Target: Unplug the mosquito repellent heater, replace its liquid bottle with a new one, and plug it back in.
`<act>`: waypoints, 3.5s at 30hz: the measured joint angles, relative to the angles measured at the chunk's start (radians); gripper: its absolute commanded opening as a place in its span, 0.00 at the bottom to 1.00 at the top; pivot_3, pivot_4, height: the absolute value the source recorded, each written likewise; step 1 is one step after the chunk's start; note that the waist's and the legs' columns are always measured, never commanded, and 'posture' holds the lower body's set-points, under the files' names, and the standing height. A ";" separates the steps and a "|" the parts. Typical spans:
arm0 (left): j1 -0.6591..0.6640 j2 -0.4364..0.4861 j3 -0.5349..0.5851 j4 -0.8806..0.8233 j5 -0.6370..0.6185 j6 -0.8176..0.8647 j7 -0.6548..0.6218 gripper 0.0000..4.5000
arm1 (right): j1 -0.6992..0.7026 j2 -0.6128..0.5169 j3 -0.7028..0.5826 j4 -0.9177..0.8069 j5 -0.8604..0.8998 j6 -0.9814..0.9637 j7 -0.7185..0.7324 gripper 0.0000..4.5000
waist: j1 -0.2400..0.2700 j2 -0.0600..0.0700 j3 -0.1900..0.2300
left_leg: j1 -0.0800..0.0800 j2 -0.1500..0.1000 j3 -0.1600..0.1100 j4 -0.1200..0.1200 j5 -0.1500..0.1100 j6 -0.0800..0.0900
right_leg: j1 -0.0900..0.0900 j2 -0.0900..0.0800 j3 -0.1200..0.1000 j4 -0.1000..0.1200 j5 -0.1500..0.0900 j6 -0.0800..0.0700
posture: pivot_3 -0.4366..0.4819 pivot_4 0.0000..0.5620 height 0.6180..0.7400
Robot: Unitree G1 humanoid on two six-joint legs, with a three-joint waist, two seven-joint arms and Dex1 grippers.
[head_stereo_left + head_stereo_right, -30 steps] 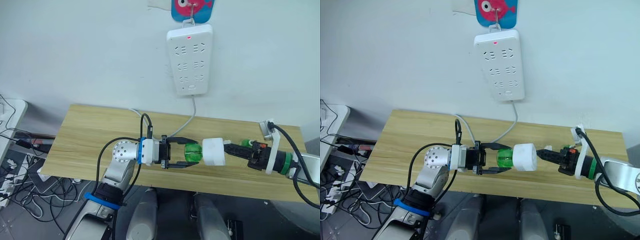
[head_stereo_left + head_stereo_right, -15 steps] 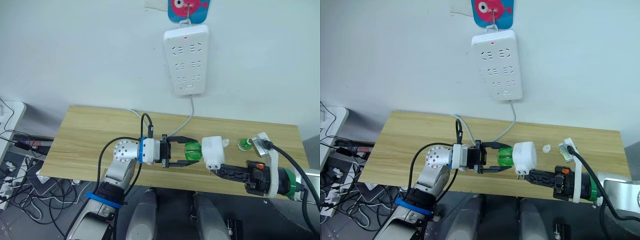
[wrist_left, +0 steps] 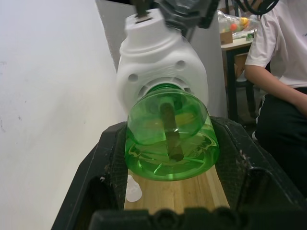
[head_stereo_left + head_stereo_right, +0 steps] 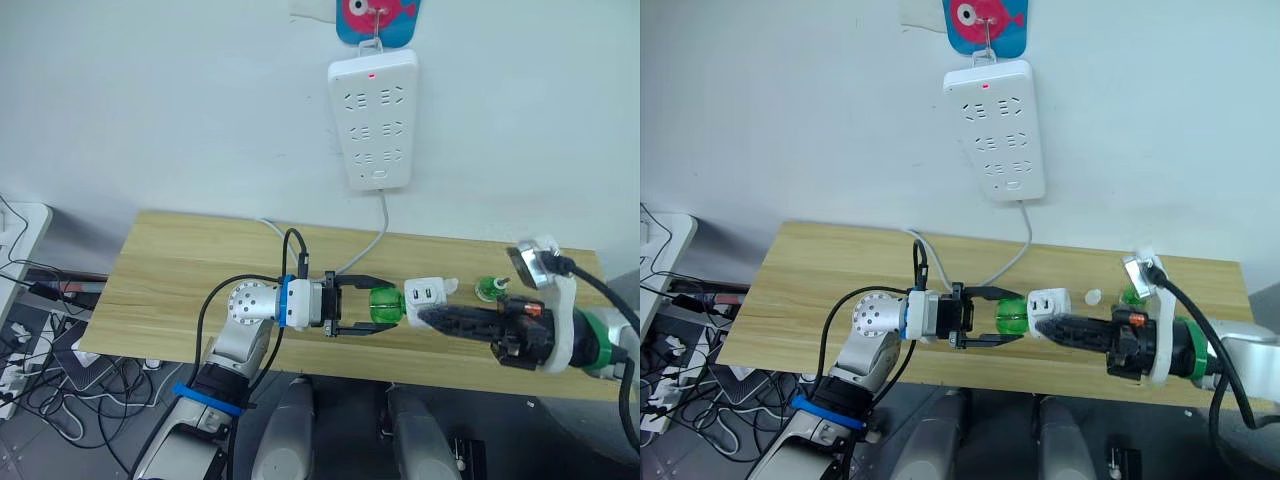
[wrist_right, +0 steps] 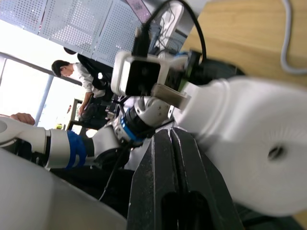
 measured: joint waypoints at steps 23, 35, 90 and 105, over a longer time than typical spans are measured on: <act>-0.003 -0.004 -0.008 0.003 0.003 0.005 -0.013 0.50 | -0.352 0.056 0.053 0.244 -0.001 0.266 0.042 0.01 | -0.002 0.000 0.000 | -0.001 0.000 0.000 0.000 0.000 0.000 | -0.001 0.000 0.000 0.000 0.001 -0.001 | 0.65 0.59 1.00; -0.002 0.003 -0.008 0.001 -0.001 0.009 -0.013 0.50 | -0.039 -0.166 -0.124 0.233 0.001 0.291 0.189 0.01 | -0.002 0.000 0.000 | 0.000 0.000 0.001 0.000 0.000 0.001 | -0.001 -0.001 0.001 0.000 0.000 -0.001 | 0.64 0.59 1.00; 0.038 0.011 0.046 -0.009 -0.024 0.079 -0.045 0.50 | -0.091 -0.004 0.031 0.115 0.009 0.104 -0.055 0.01 | -0.002 0.000 0.000 | -0.001 0.000 0.000 0.000 0.000 0.001 | -0.001 -0.001 0.000 -0.001 0.000 0.000 | 0.66 0.60 1.00; 0.027 -0.008 0.027 -0.042 -0.031 0.088 -0.056 0.50 | -0.098 -0.200 -0.090 0.168 0.003 0.270 0.250 0.01 | -0.003 0.000 0.000 | -0.001 0.001 0.001 0.000 0.000 0.001 | -0.001 0.000 0.001 -0.001 0.000 0.000 | 0.65 0.60 1.00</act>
